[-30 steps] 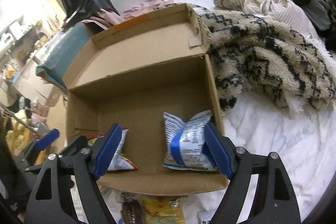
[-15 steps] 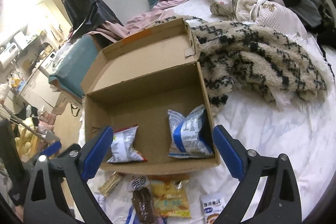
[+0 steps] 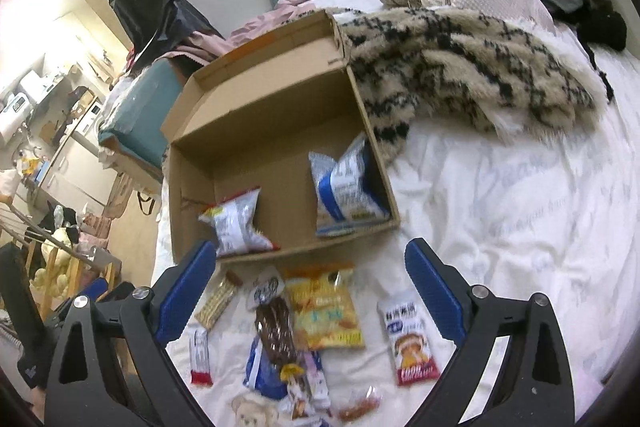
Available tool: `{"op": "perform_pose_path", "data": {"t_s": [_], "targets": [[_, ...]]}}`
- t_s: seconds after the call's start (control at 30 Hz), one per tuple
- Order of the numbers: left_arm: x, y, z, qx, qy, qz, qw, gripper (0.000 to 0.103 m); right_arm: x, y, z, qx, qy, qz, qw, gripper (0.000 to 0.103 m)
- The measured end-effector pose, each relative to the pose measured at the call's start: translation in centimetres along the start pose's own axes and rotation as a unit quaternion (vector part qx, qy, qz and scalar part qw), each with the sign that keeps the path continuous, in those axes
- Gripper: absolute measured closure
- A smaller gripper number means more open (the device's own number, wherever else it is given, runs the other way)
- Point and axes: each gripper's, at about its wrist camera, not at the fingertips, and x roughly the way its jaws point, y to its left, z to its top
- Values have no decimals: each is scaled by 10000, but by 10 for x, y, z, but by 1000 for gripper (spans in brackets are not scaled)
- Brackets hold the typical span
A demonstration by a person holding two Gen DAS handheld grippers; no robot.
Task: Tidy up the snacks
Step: 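Grasp the red-ended bar with left tool while right tool grasps clear meat bag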
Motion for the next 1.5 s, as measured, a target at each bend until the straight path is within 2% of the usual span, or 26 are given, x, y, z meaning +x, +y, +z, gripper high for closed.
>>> {"op": "perform_pose_path", "data": {"t_s": [0.37,0.43,0.53,0.67,0.73,0.83,0.9,0.97,1.03,1.17,1.2,1.23,1.3,1.37,1.4,1.43,1.5], "targets": [[1,11,-34,-163,493,44,9986,0,-12,6,-46,-87,307,-1,9995,5],[7,7,-40,-113,595,11,9982,0,-11,5,-52,-54,371,-45,9993,5],[13,2,-41,2,647,156,9978,0,-3,8,-56,-115,521,-136,9985,5],[17,16,-40,-348,728,123,9967,0,3,10,-59,-96,615,-199,9979,5],[22,32,-41,-769,899,68,9930,0,5,7,-59,4,633,-186,9978,5],[39,51,-49,-1170,1315,319,9839,0,9,3,-58,165,689,-175,9973,5],[57,58,-59,-1240,1757,381,9759,1,12,1,-58,235,742,-201,9968,5],[71,61,-67,-1318,2015,411,9697,6,13,-1,-57,305,771,-195,9964,5],[89,59,-72,-1235,2243,511,9653,12,13,-2,-56,371,768,-178,9962,5],[122,46,-84,-926,2703,615,9563,13,13,-5,-56,366,777,-218,9961,5],[130,42,-90,-830,2810,657,9538,16,13,-7,-56,369,783,-252,9959,5],[134,38,-93,-752,2850,680,9531,25,13,-9,-56,392,789,-268,9958,5],[134,29,-97,-487,2771,830,9560,35,14,-14,-55,459,812,-278,9953,5],[131,22,-97,-302,2678,796,9597,64,14,-18,-55,554,835,-276,9946,5],[128,18,-97,-199,2651,780,9609,71,15,-20,-55,592,848,-265,9943,5],[126,16,-98,-135,2653,759,9611,76,15,-21,-54,616,856,-267,9941,5],[123,18,-101,-188,2722,684,9596,76,17,-21,-54,584,854,-385,9939,5]]}}
